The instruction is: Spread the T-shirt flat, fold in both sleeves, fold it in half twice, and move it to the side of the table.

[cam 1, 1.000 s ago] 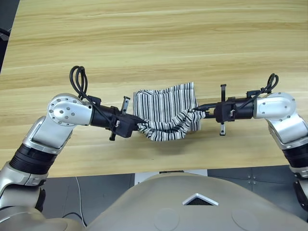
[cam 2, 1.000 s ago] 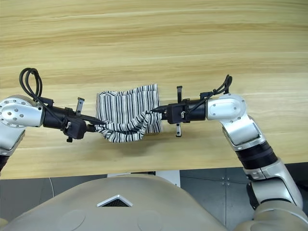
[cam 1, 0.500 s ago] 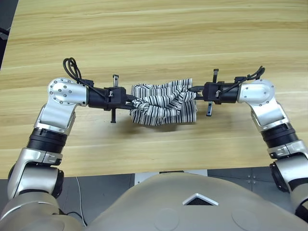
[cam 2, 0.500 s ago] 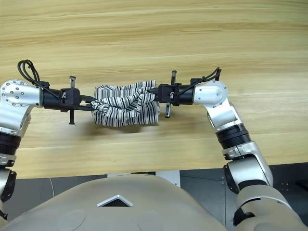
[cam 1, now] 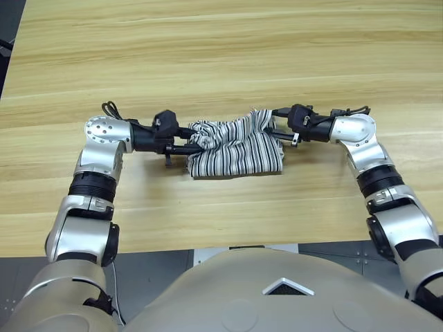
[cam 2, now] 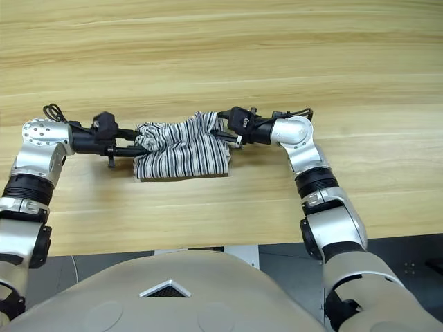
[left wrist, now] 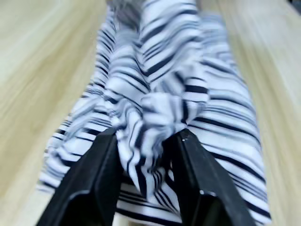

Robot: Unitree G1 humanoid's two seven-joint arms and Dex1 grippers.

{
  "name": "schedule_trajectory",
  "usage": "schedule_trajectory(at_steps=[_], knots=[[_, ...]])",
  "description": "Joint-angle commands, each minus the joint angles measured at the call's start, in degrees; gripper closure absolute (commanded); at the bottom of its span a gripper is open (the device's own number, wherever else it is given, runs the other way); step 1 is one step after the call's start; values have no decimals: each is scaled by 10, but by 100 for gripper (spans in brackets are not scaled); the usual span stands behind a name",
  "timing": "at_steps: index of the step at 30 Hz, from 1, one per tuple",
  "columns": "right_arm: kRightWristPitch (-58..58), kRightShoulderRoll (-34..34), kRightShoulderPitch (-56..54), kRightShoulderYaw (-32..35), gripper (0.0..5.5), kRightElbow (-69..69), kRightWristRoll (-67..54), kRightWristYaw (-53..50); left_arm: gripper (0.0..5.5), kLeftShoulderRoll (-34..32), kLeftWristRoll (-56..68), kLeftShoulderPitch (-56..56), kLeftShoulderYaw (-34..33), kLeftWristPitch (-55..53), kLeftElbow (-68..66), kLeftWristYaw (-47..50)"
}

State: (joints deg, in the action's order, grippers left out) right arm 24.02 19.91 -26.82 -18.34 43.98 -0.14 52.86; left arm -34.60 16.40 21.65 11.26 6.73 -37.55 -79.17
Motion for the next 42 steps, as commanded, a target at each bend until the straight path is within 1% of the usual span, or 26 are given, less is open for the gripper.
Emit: schedule_trajectory(at_steps=[1, 6, 9, 11, 13, 16, 18, 22, 24, 27, 30, 32, 34, 37, 39, 42], knots=[[8, -30, -22, 23, 269, 59, -5, -11, 319, 3, 44, 28, -44, -49, -6, -40], [24, -53, -35, 40, 179, 117, 8, -39, 240, 8, 63, 47, -84, -82, -39, -54], [31, -51, -38, 52, 133, 134, 14, -59, 201, 12, 30, 54, -89, -54, -84, -23], [39, -42, -38, 61, 98, 134, 13, -70, 171, 11, -8, 59, -86, -11, -141, 27], [48, -38, -23, 75, 60, 100, -3, -66, 168, 8, -13, 57, -110, 26, -186, 55], [46, -38, 14, 93, 2, 1, -41, -45, 168, 5, 47, 46, -177, 30, -183, 19], [26, -39, 39, 100, 2, -76, -69, -34, 168, 1, 85, 40, -216, 19, -167, -5], [1, -40, 72, 85, 2, -177, -71, -35, 168, 4, 125, 2, -256, 14, -96, -22], [-8, -43, 82, 72, 2, -197, -65, -34, 168, 12, 135, -6, -269, 13, -71, -9], [-15, -68, 86, 39, 2, -190, -47, -33, 168, 23, 124, 5, -273, 12, -78, 30], [-13, -105, 70, 5, 2, -129, -23, -37, 168, 29, 115, 9, -271, 16, -81, 44], [-8, -136, 35, -8, 2, -38, -2, -46, 168, 35, 112, 8, -270, 18, -78, 49], [-10, -165, -9, -9, 2, 56, 12, -57, 168, 43, 105, 7, -265, 25, -79, 51], [-28, -195, -55, 3, 2, 155, 16, -62, 168, 53, 100, 3, -260, 32, -78, 52], [-65, -203, -81, 10, 2, 213, 21, -64, 168, 62, 99, -1, -259, 36, -73, 53], [-118, -180, -98, 3, 2, 275, 54, -76, 168, 75, 93, -6, -256, 46, -78, 56]])
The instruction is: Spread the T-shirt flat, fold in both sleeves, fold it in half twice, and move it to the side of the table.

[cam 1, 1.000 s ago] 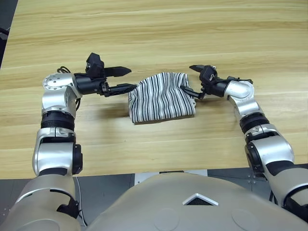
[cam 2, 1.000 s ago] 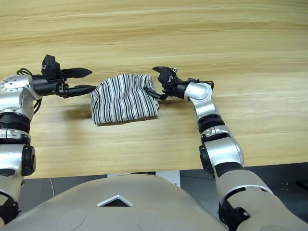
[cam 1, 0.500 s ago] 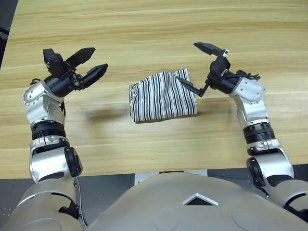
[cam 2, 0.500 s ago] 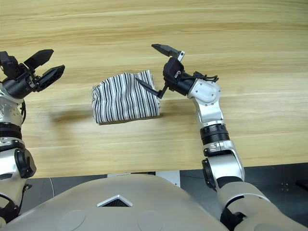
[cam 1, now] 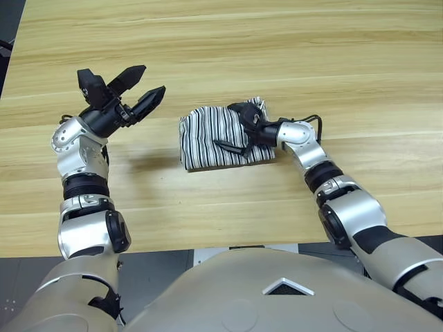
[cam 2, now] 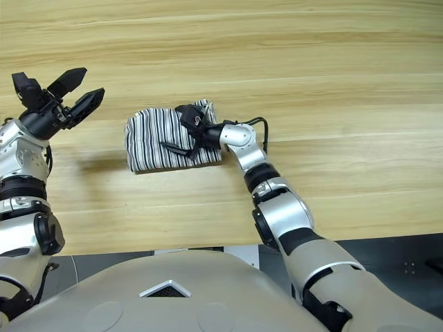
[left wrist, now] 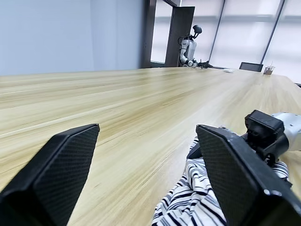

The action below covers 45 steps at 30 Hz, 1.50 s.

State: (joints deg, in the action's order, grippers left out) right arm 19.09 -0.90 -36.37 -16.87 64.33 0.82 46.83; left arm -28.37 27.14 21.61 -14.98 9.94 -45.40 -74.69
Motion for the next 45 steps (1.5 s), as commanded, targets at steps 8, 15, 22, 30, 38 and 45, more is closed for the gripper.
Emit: schedule_trajectory(at_steps=[8, 15, 22, 30, 38, 45], knots=[[-48, 228, 45, 4, 2, 106, 71, -95, 168, 41, -11, 5, -22, 21, -37, 93], [-66, 307, 93, 111, 2, 127, -2, -215, 168, 96, -17, 10, -69, 115, -51, 253], [-30, 290, 102, 238, 2, 118, -76, -403, 168, 117, -174, 47, -3, 241, -92, 459], [190, 285, 118, 227, 2, -32, 51, -701, 168, 111, -387, 93, 114, 300, -152, 731], [231, 236, 166, 156, 2, -259, 210, -753, 168, 120, -434, 100, 141, 339, -162, 873], [298, 121, 105, 117, 2, -41, 148, -622, 168, 164, -415, 97, 137, 364, -203, 922]])
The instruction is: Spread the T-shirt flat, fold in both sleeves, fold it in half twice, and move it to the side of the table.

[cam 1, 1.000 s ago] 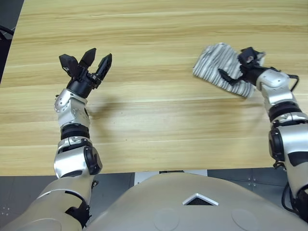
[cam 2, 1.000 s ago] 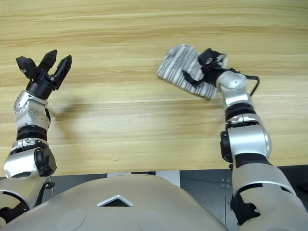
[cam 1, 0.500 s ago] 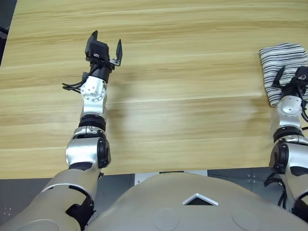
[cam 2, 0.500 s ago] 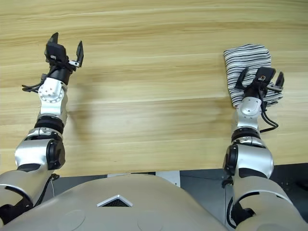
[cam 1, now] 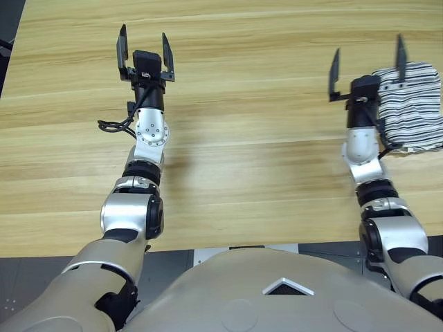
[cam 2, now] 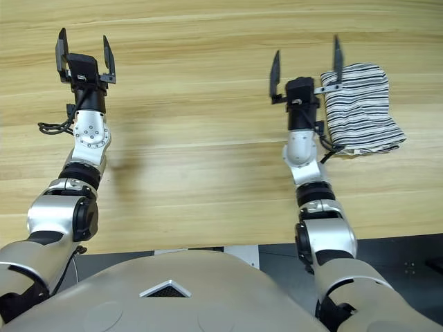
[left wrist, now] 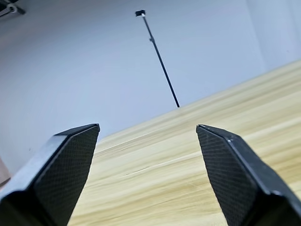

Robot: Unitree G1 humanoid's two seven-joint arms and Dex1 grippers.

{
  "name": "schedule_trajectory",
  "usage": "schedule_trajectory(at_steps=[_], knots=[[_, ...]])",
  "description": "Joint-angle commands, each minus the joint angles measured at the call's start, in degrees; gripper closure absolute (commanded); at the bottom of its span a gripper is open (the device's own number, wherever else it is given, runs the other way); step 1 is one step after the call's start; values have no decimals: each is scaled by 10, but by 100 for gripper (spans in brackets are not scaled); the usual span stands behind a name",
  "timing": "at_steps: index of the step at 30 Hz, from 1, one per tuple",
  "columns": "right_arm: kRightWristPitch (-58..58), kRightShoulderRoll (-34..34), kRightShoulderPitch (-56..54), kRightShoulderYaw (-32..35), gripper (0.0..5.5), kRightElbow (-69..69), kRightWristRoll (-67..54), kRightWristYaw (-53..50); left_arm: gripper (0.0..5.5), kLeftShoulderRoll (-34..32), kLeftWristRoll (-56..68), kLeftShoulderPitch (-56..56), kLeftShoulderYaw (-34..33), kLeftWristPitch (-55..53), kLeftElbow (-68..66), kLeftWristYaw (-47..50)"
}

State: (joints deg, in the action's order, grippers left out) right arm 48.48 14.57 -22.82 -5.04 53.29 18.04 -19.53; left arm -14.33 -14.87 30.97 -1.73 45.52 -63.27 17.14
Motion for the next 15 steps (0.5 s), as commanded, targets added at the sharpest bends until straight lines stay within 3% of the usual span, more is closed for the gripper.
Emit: schedule_trajectory(at_steps=[1, 4, 15], knots=[[7, -40, -35, -3, 2, 84, -25, 50, 168, 29, 7, 2, 6, 10, -29, 0], [18, -49, -40, -8, 2, 108, -22, 66, 168, 38, 7, 3, 11, 15, -38, -2], [35, -55, -41, -11, 207, 118, -21, 88, 168, 41, 14, 4, 12, 26, -42, 1]])
